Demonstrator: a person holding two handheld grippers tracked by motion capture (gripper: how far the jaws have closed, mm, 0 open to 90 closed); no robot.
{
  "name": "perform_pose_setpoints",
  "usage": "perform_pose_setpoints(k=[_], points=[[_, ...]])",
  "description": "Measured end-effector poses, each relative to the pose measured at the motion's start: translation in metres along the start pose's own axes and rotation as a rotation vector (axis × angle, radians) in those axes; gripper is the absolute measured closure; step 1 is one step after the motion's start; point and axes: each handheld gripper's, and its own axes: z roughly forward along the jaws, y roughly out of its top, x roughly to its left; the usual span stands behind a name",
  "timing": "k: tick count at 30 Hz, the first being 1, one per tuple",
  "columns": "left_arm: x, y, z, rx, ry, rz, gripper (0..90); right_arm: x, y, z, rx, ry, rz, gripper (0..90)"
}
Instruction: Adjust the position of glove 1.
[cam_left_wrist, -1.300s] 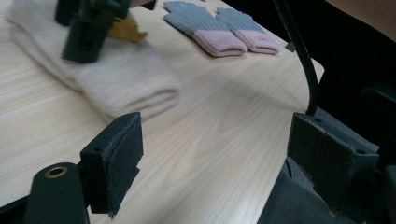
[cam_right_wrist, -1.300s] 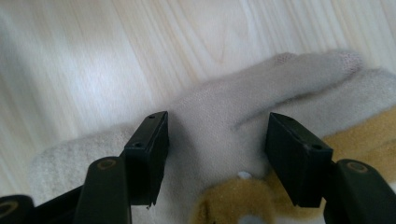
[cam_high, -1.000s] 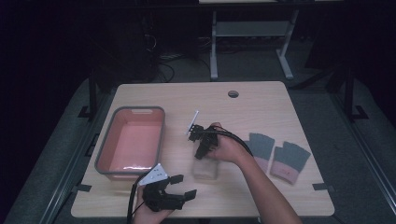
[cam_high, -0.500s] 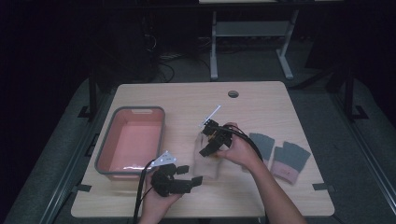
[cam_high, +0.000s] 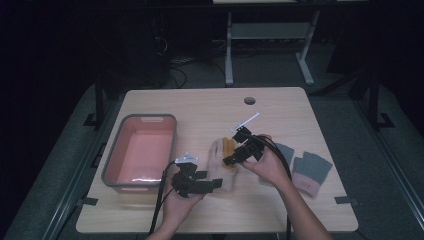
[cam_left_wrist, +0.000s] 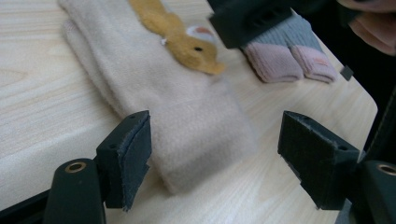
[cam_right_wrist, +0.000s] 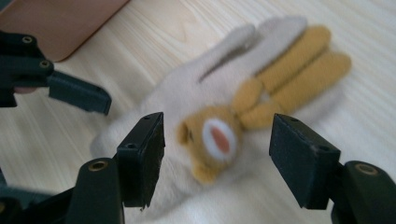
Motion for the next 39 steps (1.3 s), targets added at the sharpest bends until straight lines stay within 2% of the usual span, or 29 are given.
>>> perform_pose_setpoints(k=[2, 3, 9, 12, 14, 16, 17, 19, 22, 25, 27, 31, 39], points=[[0.001, 0.0, 0.001, 0.004, 0.002, -0.001, 28.2, -0.001, -0.002, -0.001, -0.004, 0.013, 0.019, 37.3], [0.003, 0.001, 0.003, 0.015, 0.002, -0.017, 29.1, -0.003, -0.008, -0.002, -0.021, 0.03, 0.055, 37.6], [0.009, 0.002, 0.008, 0.044, 0.004, -0.054, 32.1, -0.007, -0.021, 0.002, -0.032, 0.034, 0.11, 38.0], [0.01, 0.002, 0.012, 0.071, -0.003, -0.068, 32.0, -0.011, -0.03, 0.007, -0.05, 0.053, 0.19, 39.9], [0.011, 0.002, 0.013, 0.076, -0.003, -0.074, 31.9, -0.013, -0.034, 0.009, -0.054, 0.081, 0.224, 40.5], [0.012, 0.003, 0.014, 0.088, -0.002, -0.081, 32.0, -0.013, -0.036, 0.01, -0.06, 0.084, 0.231, 41.0], [0.013, 0.003, 0.016, 0.098, -0.001, -0.089, 32.2, -0.014, -0.039, 0.013, -0.058, 0.094, 0.255, 41.7], [0.015, 0.004, 0.018, 0.112, -0.001, -0.09, 33.1, -0.015, -0.04, 0.014, -0.061, 0.096, 0.262, 42.3], [0.019, 0.003, 0.023, 0.143, -0.005, -0.114, 37.9, -0.016, -0.045, 0.019, -0.067, 0.1, 0.288, 44.2], [0.019, 0.002, 0.025, 0.15, -0.003, -0.108, 38.8, -0.017, -0.047, 0.023, -0.063, 0.097, 0.3, 44.5], [0.019, 0.002, 0.026, 0.155, -0.001, -0.11, 39.5, -0.019, -0.05, 0.027, -0.071, 0.114, 0.327, 44.8], [0.02, 0.002, 0.027, 0.163, 0.01, -0.112, 42.5, -0.017, -0.051, 0.031, -0.1, 0.147, 0.339, 46.3], [0.02, 0.003, 0.027, 0.181, 0.013, -0.097, 46.5, -0.016, -0.054, 0.039, -0.118, 0.156, 0.383, 46.5]])
